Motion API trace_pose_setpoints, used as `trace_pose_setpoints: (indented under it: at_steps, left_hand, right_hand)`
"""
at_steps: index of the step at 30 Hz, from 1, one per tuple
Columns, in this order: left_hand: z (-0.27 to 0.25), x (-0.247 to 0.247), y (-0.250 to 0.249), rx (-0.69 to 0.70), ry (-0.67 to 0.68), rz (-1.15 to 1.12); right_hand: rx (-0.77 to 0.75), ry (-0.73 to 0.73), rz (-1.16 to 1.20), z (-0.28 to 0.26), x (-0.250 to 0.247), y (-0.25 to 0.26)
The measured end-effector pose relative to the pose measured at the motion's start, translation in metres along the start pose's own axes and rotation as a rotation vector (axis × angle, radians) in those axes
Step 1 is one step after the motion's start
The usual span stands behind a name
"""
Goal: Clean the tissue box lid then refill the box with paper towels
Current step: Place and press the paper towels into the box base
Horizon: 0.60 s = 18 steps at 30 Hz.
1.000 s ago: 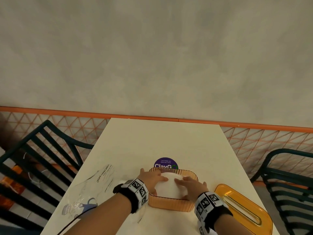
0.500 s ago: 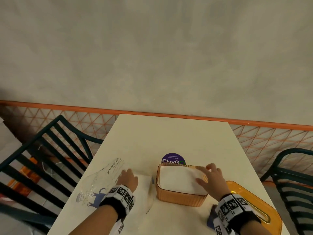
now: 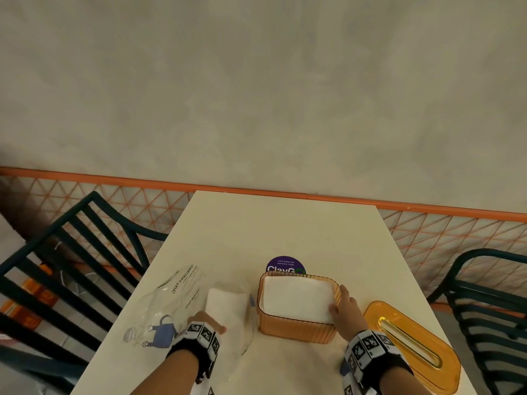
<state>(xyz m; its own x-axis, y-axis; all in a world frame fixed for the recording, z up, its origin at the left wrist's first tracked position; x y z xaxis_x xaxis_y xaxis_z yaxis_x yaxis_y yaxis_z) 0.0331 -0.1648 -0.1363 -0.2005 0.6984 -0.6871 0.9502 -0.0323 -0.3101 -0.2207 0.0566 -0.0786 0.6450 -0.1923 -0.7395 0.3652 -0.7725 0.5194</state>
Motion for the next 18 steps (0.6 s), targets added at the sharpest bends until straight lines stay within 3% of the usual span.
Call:
trace_pose_setpoints:
  at_steps: [7,14,18]
  left_hand:
    - [0.005,-0.005,-0.002,-0.002,0.008,-0.114]
    - [-0.002,-0.012,0.000,0.002,0.165,-0.273]
    - [-0.025,-0.034,-0.014,0.195,0.266,-0.406]
  right_hand:
    - [0.000,-0.013,-0.014,0.000,-0.001,0.001]
    - [-0.006,0.015,-0.043,-0.001,-0.002,0.001]
    - [-0.012,0.000,-0.144,-0.007,-0.019,0.005]
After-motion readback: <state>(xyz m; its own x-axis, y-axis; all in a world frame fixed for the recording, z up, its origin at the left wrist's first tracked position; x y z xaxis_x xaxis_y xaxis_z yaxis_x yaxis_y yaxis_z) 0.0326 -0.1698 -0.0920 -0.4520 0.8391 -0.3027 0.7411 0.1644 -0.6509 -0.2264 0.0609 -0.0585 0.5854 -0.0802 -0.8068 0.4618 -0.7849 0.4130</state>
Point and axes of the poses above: each hand's wrist, its own z-axis towards the middle knuckle, its own x-axis out of the palm, y = z × x, the point moved 6 cm from there along z, towards the middle knuckle, and after that the axes turned 9 degrees about y, right-handed, at the moved point
